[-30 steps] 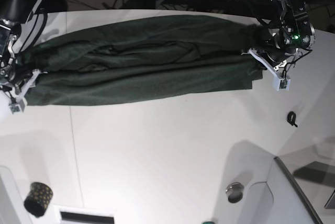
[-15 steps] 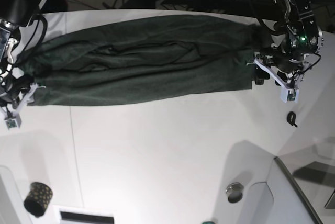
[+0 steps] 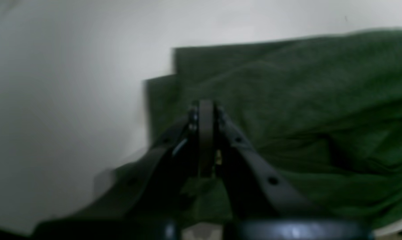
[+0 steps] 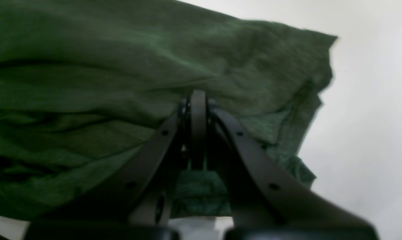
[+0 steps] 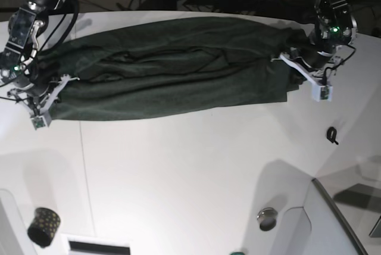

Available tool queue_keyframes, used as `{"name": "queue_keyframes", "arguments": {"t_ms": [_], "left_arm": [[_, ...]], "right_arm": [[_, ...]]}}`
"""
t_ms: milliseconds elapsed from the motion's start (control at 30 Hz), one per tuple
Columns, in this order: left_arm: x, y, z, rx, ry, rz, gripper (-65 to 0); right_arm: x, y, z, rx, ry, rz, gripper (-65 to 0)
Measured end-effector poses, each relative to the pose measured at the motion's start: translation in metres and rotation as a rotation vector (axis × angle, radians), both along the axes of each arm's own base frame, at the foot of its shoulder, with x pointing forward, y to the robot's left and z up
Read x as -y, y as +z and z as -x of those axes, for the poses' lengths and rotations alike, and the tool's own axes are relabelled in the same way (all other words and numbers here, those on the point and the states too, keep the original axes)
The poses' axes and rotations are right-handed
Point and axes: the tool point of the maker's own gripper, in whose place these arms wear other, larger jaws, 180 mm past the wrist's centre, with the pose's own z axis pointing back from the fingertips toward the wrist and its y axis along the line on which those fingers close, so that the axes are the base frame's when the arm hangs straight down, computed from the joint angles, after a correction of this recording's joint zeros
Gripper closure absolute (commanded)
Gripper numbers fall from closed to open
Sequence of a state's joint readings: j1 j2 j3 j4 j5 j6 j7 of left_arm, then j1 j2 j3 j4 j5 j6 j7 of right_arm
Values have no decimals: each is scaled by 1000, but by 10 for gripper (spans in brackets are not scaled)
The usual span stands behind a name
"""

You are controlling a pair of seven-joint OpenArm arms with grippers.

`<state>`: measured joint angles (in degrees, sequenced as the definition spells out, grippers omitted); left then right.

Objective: Layout the t-shirt on the table in an organized manner, then fold the t-shirt properly

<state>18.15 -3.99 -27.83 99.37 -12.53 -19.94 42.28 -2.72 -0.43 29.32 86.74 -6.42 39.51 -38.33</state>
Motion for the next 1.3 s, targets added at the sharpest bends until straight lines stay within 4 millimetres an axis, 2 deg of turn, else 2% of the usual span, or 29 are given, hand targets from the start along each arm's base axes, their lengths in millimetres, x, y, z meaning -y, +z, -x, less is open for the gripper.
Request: {"name": "queue_keyframes", "arguments": {"t_ms": [100, 167, 200, 267, 333, 367, 433, 467, 600, 667, 800, 967, 1200, 1300], "left_arm": [[-23, 10, 13, 30, 26, 61, 0], [-35, 13, 34, 14, 37, 121, 0], [-42, 13, 44, 11, 57, 142, -44], [-55, 18, 60, 28, 94, 158, -234], [-65, 25, 67, 49, 98, 146, -454], [-66, 27, 67, 64, 81, 152, -530], [-65, 20, 65, 80, 104, 200, -632], [-63, 12, 68, 67, 118, 225, -648], [-57, -24, 87, -11, 182, 330, -645], [-54, -35, 88, -32, 199, 362, -645], [-52, -40, 83, -17, 212, 393, -645], [-47, -54, 83, -29, 244, 445, -645], [-24, -61, 52, -25, 152, 471, -643], [-22, -62, 46, -26, 142, 464, -634]], "right_arm": [[2, 6, 2, 21, 3, 12, -6], [3, 3, 8, 6, 4, 14, -6], [3, 0, 12, -3, 3, 15, -6], [3, -4, 19, -21, 3, 16, -6], [3, -6, 22, -29, 3, 17, -6], [3, -6, 21, -29, 4, 16, -6], [3, -5, 21, -22, 4, 15, -6], [3, -5, 21, -23, 4, 15, -6], [3, -5, 23, -25, 4, 16, -6], [3, -6, 24, -26, 4, 15, -6], [3, -11, 32, -48, 4, 17, -6], [3, -9, 29, -39, 4, 16, -6], [3, -9, 30, -40, 4, 16, -6], [3, -9, 30, -40, 4, 17, -5]]}}
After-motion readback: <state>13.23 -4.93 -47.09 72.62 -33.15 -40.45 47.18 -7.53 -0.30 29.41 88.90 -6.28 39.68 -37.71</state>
